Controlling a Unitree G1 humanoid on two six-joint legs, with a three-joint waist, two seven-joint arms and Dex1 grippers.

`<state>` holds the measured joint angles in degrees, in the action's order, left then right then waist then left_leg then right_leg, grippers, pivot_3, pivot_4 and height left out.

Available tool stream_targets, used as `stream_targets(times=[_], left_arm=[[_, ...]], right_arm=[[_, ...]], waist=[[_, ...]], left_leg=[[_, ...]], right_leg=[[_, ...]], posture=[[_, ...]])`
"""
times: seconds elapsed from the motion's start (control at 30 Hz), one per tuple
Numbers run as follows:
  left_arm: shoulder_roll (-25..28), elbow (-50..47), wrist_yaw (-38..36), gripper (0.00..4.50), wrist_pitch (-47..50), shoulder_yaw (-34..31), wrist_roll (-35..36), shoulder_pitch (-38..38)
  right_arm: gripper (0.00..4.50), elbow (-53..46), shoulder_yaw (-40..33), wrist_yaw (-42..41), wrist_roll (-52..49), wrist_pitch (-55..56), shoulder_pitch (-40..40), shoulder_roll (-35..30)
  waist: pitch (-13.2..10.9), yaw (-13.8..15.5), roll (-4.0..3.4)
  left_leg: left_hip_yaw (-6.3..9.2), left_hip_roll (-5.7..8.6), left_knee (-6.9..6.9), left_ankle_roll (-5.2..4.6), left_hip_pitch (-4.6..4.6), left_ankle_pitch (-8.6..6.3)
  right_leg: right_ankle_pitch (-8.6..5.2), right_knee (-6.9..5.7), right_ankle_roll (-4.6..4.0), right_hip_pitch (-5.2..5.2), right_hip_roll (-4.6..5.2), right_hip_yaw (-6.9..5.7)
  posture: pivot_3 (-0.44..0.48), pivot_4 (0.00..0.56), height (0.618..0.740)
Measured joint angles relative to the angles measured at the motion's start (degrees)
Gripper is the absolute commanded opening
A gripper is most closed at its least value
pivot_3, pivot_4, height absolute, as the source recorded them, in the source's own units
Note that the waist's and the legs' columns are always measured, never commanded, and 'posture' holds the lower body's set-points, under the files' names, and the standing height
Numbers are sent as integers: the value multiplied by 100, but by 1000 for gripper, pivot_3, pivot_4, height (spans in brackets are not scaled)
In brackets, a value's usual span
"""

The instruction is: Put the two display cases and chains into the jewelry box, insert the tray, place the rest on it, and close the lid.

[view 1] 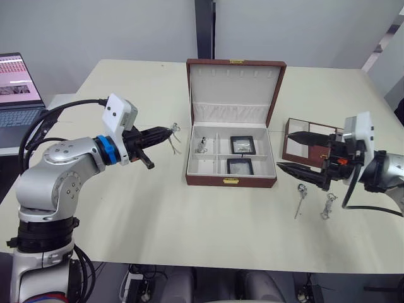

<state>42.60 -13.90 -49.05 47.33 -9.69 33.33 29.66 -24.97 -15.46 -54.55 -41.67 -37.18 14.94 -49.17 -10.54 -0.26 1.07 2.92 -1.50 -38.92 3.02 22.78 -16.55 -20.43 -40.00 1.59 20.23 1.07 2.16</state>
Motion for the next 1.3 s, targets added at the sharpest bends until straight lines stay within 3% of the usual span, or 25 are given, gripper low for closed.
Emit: stream_targets(times=[0.2, 0.57, 0.9, 1.23, 1.3], left_arm=[[99, 507, -863, 26, -247, 670, -3, 602], [-152, 1180, -1455, 26, -948, 1561, -550, 959], [-301, 1834, -1674, 26, -1467, 1730, -981, 958], [-359, 1870, -1687, 26, -1528, 1730, -1097, 923], [-361, 1869, -1680, 479, -1523, 1730, -1098, 903]], right_arm=[[4500, -224, -362, 166, -13, -78, -430, -74], [4500, -801, -605, 666, -182, -102, -972, 35], [4500, -1056, -791, 956, -312, -108, -1295, 54], [4500, -1069, -798, 972, -420, -106, -1351, 48], [4500, -1068, -798, 962, -433, -106, -1349, 34]], waist=[[0, -2, 0], [0, -18, 0], [0, -17, 0], [0, -18, 0], [0, -18, 0]], left_leg=[[-1, 2, -1, -9, 1, -5], [-1, -2, 0, -9, 2, -5], [-1, -1, -1, -10, 2, -5], [-1, -1, -1, -10, 1, -5], [-1, -1, -1, -10, 1, -5]], right_leg=[[0, 0, 0, 0, -17, 0], [0, -1, 0, 1, -26, 3], [0, -2, 0, 1, -26, 4], [0, -2, 0, 1, -26, 4], [0, -3, 0, 1, -26, 4]], posture=[[0, 150, 740], [0, 150, 740], [0, 150, 740], [0, 150, 740], [0, 150, 740]])
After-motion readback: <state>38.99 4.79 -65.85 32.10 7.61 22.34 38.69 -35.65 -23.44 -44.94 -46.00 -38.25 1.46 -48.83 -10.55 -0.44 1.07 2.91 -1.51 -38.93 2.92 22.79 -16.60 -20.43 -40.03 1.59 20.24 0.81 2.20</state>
